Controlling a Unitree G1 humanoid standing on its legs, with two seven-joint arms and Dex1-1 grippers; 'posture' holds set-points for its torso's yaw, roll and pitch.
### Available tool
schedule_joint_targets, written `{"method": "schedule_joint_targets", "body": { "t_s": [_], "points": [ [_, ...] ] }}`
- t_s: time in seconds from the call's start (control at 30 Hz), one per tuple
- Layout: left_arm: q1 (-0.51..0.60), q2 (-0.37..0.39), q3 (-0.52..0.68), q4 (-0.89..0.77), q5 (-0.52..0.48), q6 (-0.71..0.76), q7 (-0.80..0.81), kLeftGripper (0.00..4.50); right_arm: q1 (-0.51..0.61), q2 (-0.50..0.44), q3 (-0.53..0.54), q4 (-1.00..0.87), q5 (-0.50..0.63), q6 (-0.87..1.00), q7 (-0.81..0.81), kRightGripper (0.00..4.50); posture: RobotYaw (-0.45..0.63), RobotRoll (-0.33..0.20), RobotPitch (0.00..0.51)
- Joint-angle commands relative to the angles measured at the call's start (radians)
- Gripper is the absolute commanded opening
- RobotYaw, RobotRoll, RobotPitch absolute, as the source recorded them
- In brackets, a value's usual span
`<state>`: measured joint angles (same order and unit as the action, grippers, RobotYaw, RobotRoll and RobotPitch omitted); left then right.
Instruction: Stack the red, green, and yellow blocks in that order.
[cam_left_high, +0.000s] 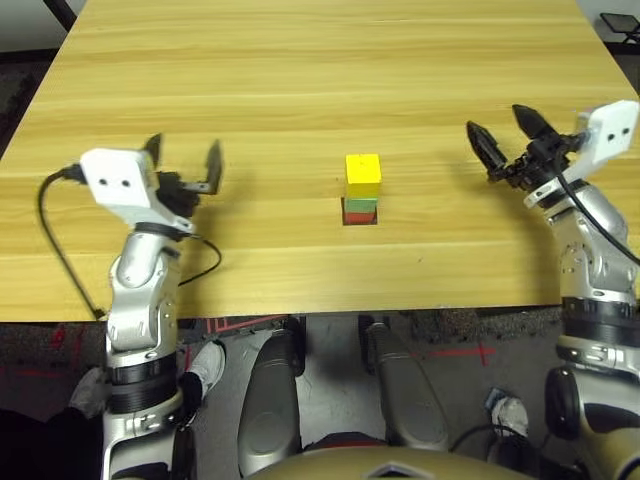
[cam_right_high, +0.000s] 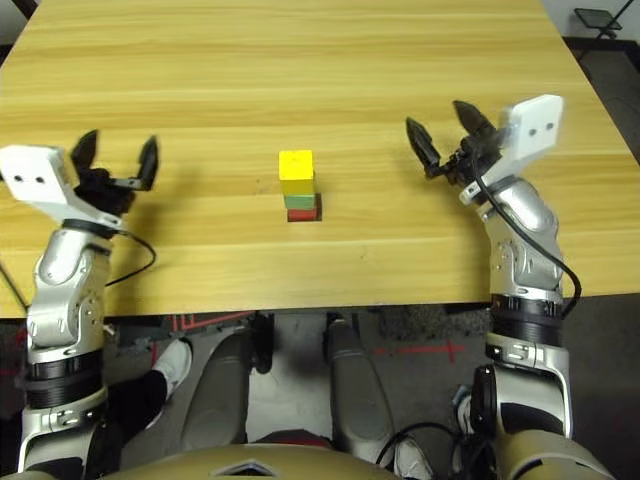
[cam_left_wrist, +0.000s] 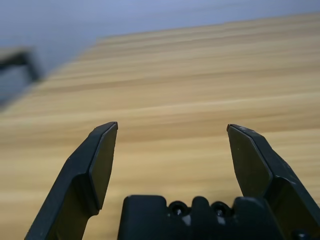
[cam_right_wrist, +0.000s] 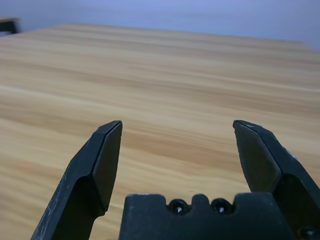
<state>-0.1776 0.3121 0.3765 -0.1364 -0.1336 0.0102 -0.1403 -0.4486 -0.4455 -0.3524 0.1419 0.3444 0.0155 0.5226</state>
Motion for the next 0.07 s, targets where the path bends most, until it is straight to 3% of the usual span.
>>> {"method": "schedule_joint_targets", "body": {
  "t_s": [0.03,0.07],
  "points": [
    [0.04,0.01,-0.002,0.039,0.026,-0.059,0.005,4.46,0.03,0.002,-0.013,0.037,-0.006,-0.039,-0.019,4.5,-0.08,-0.158,0.322],
    [0.045,0.01,0.0,0.043,0.025,-0.059,0.008,4.46,0.029,0.001,-0.015,0.046,-0.007,-0.045,-0.026,4.5,-0.08,-0.158,0.321]
  ]
}}
